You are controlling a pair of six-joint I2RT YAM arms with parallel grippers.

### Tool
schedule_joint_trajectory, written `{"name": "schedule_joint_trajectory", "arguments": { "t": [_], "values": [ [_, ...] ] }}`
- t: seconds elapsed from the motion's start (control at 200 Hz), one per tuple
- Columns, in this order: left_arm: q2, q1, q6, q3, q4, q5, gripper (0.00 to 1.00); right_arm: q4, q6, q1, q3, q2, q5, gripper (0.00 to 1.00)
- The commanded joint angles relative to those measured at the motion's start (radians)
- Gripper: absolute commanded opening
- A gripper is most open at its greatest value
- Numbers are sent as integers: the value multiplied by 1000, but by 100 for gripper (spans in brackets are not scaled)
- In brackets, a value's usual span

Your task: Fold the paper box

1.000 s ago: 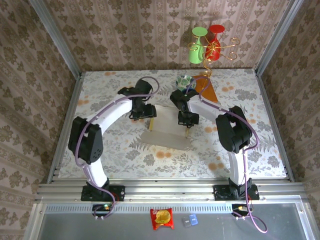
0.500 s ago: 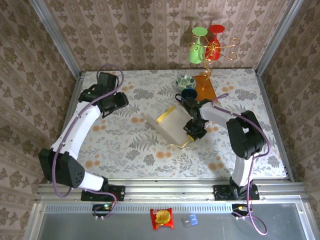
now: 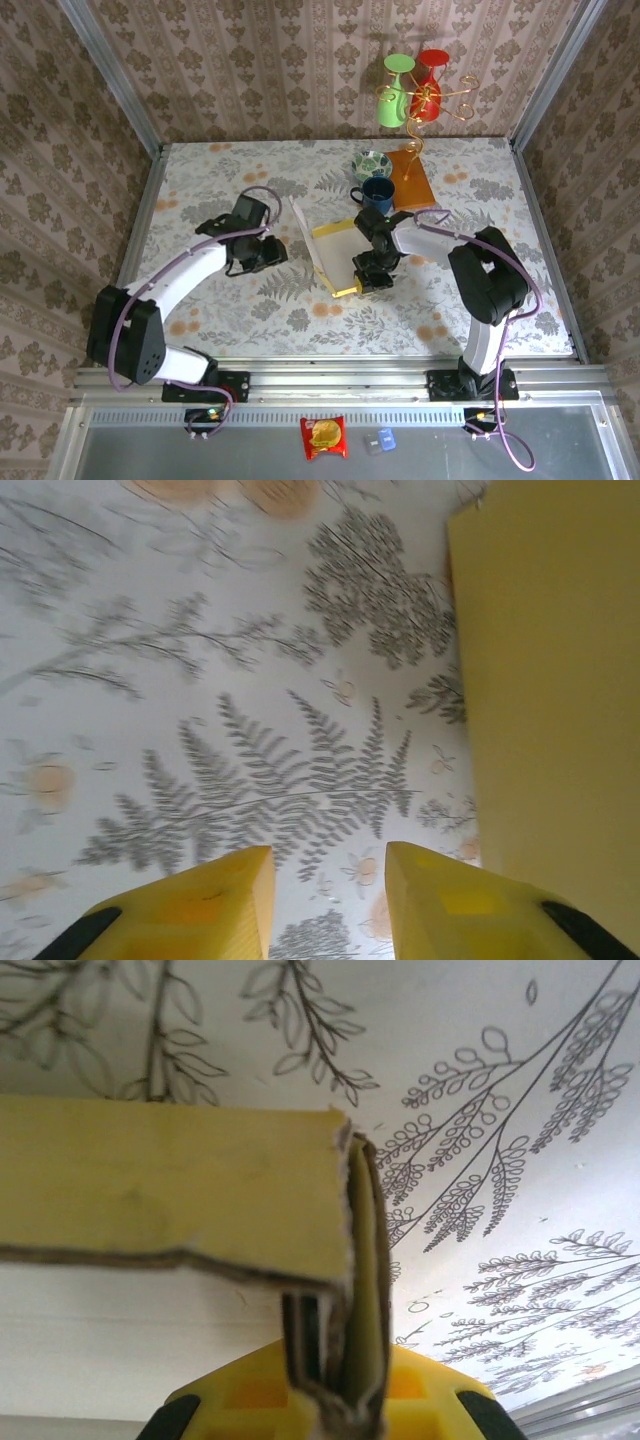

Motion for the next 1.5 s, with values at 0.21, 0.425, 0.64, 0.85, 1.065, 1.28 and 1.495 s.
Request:
{"name": "schedule_joint_trajectory", "arguments": {
  "t": [0.21, 0.425, 0.64, 0.85, 1.065, 1.28, 1.495],
  "values": [
    [88, -7, -88, -65, 231, 68, 35, 72, 107, 43, -6, -29, -31, 37],
    [138, -4, -73, -46, 245, 45, 35, -60, -3, 43, 66, -135, 41, 72],
    [154, 8, -76, -33, 242, 24, 34, -104, -170, -33, 86, -277, 187, 70],
    [195, 32, -111, -29, 276, 48, 32, 128, -288, -238, -72, -283, 143, 33],
    [258, 63, -157, -13, 346, 72, 31, 220, -303, -280, -33, -96, 78, 26],
    [305, 65, -194, -10, 412, 88, 30, 282, -251, -246, -14, 13, 55, 24],
    [344, 66, -230, -17, 480, 117, 29, 350, -179, -190, -40, 44, 30, 23]
  ]
}}
